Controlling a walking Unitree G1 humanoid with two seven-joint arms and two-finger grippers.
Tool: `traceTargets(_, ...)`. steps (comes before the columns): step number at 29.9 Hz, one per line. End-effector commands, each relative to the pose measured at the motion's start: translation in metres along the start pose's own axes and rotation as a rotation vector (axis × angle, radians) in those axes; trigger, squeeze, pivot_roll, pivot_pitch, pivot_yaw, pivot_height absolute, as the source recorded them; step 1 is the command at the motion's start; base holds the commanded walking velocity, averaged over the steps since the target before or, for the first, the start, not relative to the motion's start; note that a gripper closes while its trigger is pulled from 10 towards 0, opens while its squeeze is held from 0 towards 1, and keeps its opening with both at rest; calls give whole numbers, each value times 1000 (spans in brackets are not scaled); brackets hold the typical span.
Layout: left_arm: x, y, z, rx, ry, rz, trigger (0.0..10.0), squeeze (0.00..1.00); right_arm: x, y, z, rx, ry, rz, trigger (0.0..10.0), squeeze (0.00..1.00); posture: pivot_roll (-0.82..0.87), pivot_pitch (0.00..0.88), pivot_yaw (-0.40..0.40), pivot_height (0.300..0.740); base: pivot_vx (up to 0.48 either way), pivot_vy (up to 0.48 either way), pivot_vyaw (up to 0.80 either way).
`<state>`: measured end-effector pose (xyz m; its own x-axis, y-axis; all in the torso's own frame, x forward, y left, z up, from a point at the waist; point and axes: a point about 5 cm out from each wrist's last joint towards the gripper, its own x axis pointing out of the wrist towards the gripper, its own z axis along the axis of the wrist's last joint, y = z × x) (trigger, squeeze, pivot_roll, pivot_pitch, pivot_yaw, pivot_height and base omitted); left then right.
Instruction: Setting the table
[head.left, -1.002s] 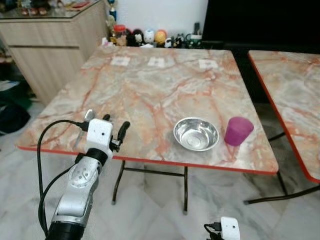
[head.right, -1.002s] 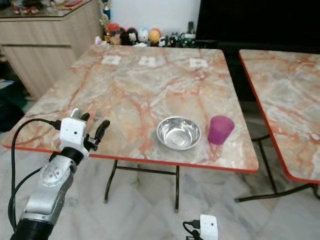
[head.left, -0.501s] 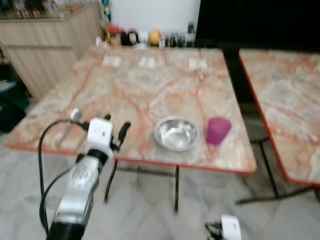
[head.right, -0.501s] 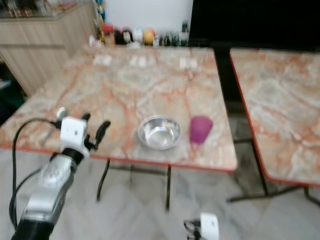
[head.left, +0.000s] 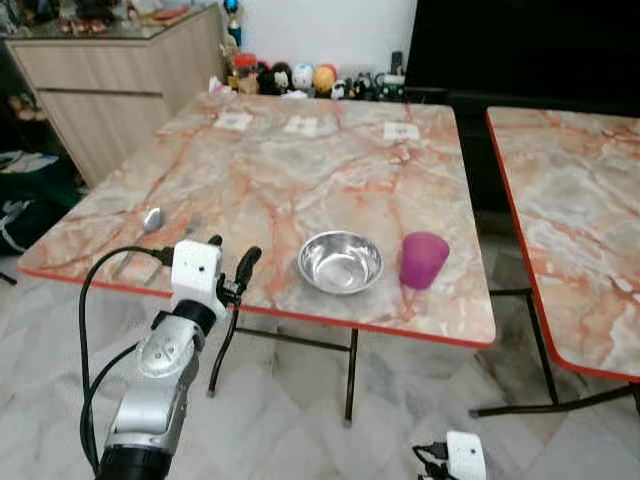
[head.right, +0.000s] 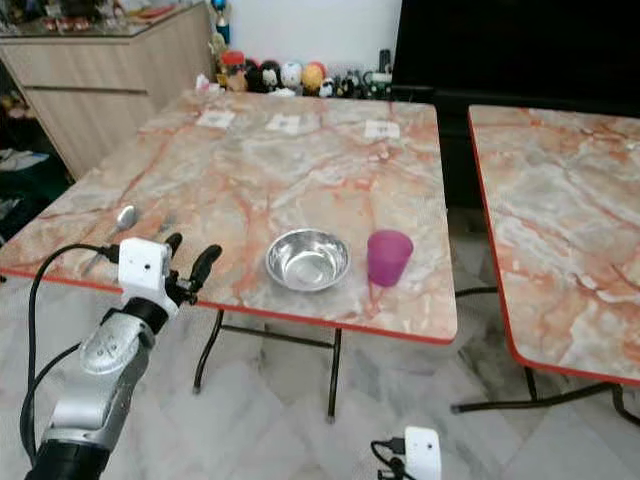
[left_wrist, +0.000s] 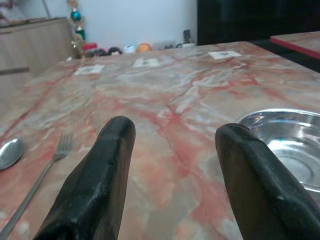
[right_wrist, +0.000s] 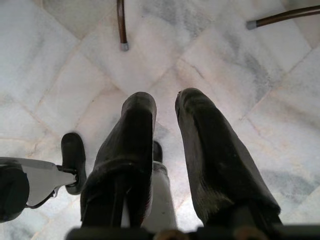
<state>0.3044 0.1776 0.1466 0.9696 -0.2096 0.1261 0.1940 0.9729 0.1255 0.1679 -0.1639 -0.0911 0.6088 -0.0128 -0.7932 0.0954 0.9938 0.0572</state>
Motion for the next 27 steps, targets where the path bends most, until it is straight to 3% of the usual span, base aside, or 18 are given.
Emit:
traceTargets(1,-1,2,-1,-13,10,1,10000,0,0,2,-3,2,14,5,10000,0,113,0,-7,740,0,0,0)
traceTargets(27,-1,0,-1,-10,12,-18,10000,0,0,1,-2,1,11,9,10000,0,120,0,-18,740,0,0,0)
